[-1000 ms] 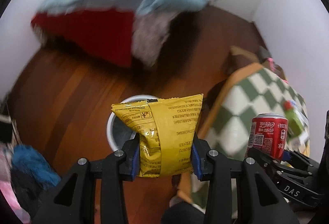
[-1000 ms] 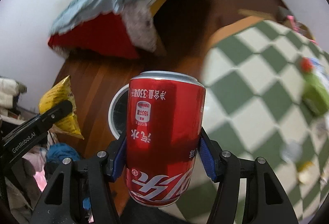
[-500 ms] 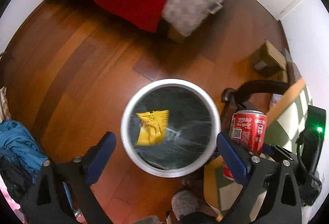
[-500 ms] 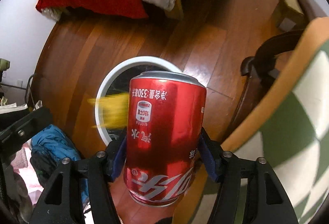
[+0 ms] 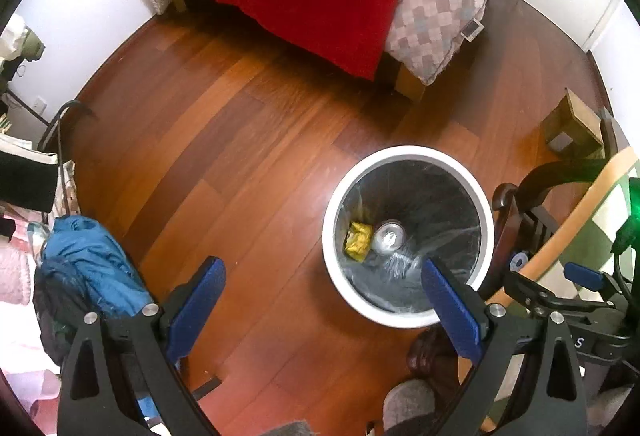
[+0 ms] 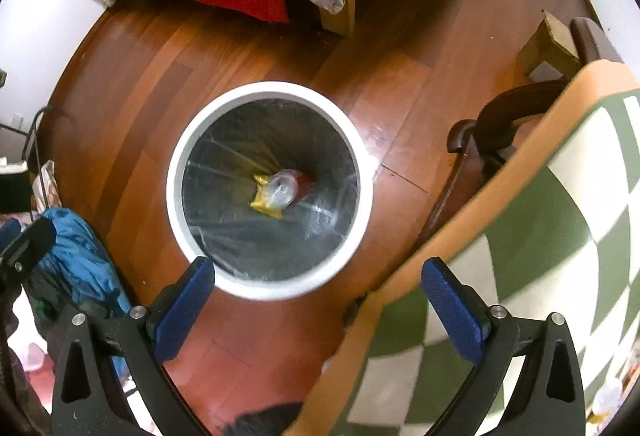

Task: Collect trash
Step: 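Carry the can and chip bag over the white bin and release both, then move both open tools back toward the table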

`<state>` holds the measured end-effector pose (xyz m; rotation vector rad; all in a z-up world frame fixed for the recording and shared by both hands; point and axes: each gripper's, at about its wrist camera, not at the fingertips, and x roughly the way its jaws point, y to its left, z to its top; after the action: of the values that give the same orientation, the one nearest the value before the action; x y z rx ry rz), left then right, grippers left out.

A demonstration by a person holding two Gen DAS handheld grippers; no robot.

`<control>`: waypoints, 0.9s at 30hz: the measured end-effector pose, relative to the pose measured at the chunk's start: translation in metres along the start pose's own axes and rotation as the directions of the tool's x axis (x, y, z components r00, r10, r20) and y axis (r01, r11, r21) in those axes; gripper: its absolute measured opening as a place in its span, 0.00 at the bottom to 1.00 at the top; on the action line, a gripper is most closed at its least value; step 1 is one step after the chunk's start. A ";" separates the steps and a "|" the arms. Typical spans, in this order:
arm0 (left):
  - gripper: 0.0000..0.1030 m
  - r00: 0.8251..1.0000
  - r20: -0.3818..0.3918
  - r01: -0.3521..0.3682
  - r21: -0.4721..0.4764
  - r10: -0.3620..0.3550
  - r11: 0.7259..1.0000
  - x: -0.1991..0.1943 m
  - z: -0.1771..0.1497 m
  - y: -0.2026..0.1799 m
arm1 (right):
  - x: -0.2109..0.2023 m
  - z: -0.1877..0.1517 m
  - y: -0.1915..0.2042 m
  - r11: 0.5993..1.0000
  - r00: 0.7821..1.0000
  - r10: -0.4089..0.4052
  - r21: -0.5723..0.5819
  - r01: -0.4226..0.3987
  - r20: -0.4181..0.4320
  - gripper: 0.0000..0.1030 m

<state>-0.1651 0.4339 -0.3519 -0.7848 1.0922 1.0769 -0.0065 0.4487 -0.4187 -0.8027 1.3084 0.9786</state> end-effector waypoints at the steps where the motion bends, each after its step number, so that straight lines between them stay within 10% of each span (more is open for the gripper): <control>1: 0.97 1.000 0.001 0.000 0.002 0.000 1.000 -0.002 -0.001 -0.002 | -0.004 -0.005 -0.001 1.000 1.000 0.001 -0.002 -0.001 0.005 1.00; 15: 0.97 0.991 0.132 -0.015 0.019 0.013 1.000 -0.092 -0.033 -0.014 | -0.111 -0.060 -0.008 0.998 0.986 0.059 -0.020 -0.057 0.159 1.00; 27: 0.97 0.951 0.306 0.025 0.035 -0.035 0.999 -0.199 -0.068 -0.028 | -0.238 -0.127 -0.035 0.992 0.917 0.129 -0.034 -0.125 0.378 1.00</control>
<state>-0.1764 0.3065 -0.1825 -0.5832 0.8282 1.1113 -0.0245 0.2898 -0.1988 -0.5047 1.0270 1.1785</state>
